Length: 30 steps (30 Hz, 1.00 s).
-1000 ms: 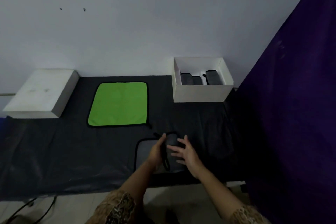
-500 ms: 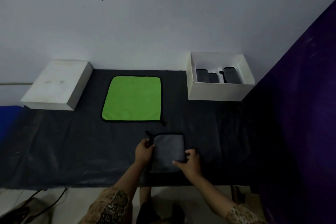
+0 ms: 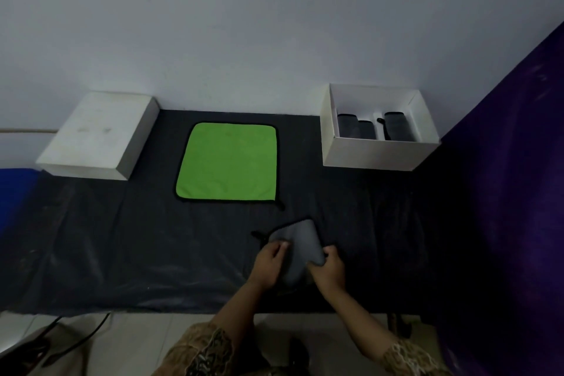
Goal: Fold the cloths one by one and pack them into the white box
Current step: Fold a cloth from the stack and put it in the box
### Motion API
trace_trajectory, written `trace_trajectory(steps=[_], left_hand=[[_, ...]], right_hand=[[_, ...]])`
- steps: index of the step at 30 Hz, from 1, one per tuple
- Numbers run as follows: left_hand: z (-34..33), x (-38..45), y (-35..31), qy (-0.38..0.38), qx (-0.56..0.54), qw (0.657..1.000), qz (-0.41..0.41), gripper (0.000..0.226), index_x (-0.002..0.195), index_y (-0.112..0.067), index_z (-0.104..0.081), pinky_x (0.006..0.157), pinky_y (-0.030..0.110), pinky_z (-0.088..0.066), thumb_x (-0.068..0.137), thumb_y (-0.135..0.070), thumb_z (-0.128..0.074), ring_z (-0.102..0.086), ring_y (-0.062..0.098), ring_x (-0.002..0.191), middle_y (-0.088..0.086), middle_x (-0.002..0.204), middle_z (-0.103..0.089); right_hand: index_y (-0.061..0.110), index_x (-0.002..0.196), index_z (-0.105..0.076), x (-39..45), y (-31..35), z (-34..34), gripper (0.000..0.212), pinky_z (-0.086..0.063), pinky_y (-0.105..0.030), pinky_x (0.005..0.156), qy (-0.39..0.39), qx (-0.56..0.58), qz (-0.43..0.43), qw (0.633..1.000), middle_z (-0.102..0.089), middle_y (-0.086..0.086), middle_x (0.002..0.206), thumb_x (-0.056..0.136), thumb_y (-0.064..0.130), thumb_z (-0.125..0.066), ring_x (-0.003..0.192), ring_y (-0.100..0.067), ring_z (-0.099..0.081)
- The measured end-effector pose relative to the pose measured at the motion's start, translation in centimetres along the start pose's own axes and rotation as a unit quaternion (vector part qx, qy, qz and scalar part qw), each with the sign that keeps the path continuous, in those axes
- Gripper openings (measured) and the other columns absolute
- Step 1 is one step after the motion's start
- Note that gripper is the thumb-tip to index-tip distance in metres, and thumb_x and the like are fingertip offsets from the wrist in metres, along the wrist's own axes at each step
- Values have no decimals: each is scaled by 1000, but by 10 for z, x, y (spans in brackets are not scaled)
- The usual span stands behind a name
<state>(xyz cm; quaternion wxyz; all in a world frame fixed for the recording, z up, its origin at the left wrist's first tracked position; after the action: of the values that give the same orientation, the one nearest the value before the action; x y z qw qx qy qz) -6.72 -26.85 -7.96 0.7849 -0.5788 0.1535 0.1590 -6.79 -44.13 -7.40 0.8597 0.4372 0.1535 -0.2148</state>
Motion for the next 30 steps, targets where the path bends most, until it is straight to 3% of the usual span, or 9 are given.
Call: trace_trajectory(steps=[3,7,11,16,19,21,24,26,30], left_hand=[[-6,-4,1,11,-126,989,76,33,102,-12,-65,91,36,-49,96,-36,-44,-61,24,99,12,105,-67],[0,-2,-4,-1,-238,963,123,50,106,-5,-65,75,27,-51,92,-49,-45,-64,22,94,9,97,-68],[16,-3,2,-37,-202,973,102,49,81,-10,-62,69,28,-49,74,-59,-65,-63,19,79,6,81,-66],[34,-12,6,-127,-40,990,41,26,64,-19,-54,55,18,-40,79,-31,-72,-55,6,61,-6,62,-58],[41,-13,21,-169,23,985,39,29,61,-12,-55,59,29,-45,78,-28,-72,-61,23,65,5,61,-62],[42,-15,25,-182,15,982,58,26,69,-10,-56,63,31,-47,77,-29,-73,-61,27,74,11,72,-65],[41,-20,17,-163,0,984,65,20,83,-8,-54,54,17,-38,82,-21,-69,-54,13,69,3,76,-59],[41,-18,19,-147,1,986,72,19,85,-8,-54,54,14,-36,83,-21,-68,-53,11,69,0,75,-58],[39,-10,21,-99,-57,991,65,16,86,-9,-56,64,16,-45,82,-17,-69,-59,14,77,1,82,-64]], right_hand=[[12,112,-53,3,12,10,41,-47,-27,71,-10,6,39,999,-64,-11,106,73,8,-66,90,-21,-60],[23,120,-52,-11,34,3,53,-49,-26,83,31,-47,180,982,-54,1,112,71,2,-59,98,-14,-56],[33,126,-49,-35,41,-18,58,-51,-31,87,107,-100,275,950,-50,6,110,72,12,-58,99,-14,-56],[41,138,-39,-47,34,-34,70,-40,-26,91,177,-234,306,905,-49,9,108,73,54,-60,103,-9,-45],[31,130,-53,-48,32,-39,48,-45,-26,85,208,-128,272,931,-46,16,93,83,42,-61,88,-6,-50],[21,120,-57,-41,30,-35,40,-43,-25,82,158,-96,240,953,-45,10,95,81,23,-68,84,-3,-49],[19,130,-45,-28,21,-34,67,-44,-29,95,117,-75,155,978,-43,3,118,71,17,-77,111,-13,-47],[16,137,-39,-25,17,-41,77,-47,-32,96,164,-44,80,982,-48,-4,130,70,15,-78,119,-19,-49],[14,141,-35,-26,27,-46,73,-45,-25,85,262,-1,10,965,-47,-6,138,77,5,-70,120,-19,-48]])
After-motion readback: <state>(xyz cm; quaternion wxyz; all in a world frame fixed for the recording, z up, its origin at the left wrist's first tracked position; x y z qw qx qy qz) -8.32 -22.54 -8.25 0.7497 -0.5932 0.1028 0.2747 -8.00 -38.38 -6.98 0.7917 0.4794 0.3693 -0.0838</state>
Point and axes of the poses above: each hand's wrist, its own x-axis towards the middle knuckle, its own z-axis out of the back of the hand, y = z × x, the point moved 7 cm from there along x, towards the middle knuckle
